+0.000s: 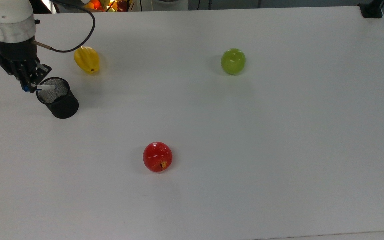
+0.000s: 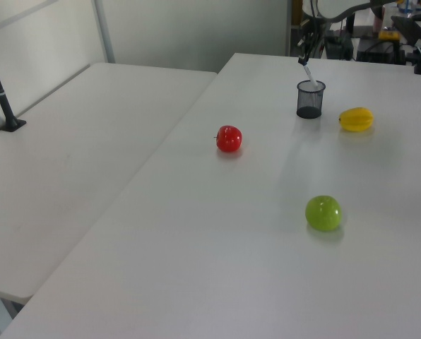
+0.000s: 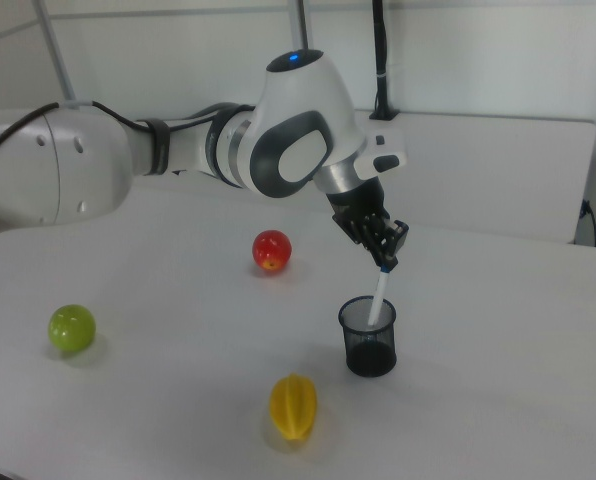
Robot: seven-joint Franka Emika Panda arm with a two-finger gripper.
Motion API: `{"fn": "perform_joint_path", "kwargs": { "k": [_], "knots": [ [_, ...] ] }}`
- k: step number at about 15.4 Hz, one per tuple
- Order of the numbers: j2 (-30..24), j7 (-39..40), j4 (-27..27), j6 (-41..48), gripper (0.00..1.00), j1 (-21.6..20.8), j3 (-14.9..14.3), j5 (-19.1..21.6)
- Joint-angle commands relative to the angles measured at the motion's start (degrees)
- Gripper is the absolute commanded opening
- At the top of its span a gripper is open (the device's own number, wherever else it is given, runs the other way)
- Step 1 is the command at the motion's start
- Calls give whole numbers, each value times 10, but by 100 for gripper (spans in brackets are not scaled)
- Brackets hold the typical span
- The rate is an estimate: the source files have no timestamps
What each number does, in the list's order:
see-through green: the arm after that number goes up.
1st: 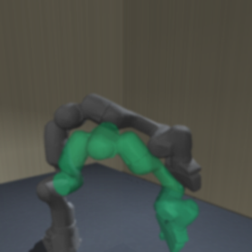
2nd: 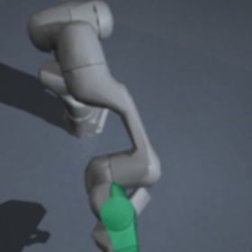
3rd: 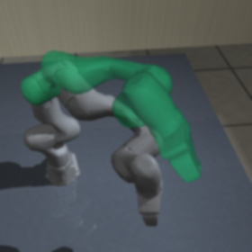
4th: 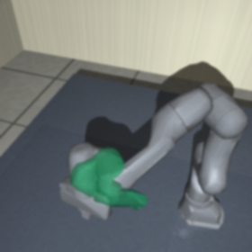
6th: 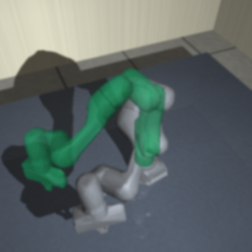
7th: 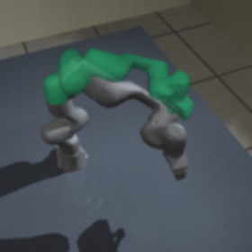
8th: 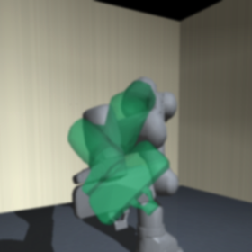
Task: Take marker pen
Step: 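Carry the held marker away from the cup past the star fruit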
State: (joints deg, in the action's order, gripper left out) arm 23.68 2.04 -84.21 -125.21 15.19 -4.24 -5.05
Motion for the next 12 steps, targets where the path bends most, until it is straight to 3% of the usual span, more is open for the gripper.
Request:
{"fn": "perform_joint_path", "kwargs": {
  "k": [1,4,12],
  "knots": [
    [-42,11,-8,22,8,8,-5,43],
    [-65,15,-9,58,8,10,-5,66],
    [-95,28,-8,202,9,-20,3,80]
  ]
}}
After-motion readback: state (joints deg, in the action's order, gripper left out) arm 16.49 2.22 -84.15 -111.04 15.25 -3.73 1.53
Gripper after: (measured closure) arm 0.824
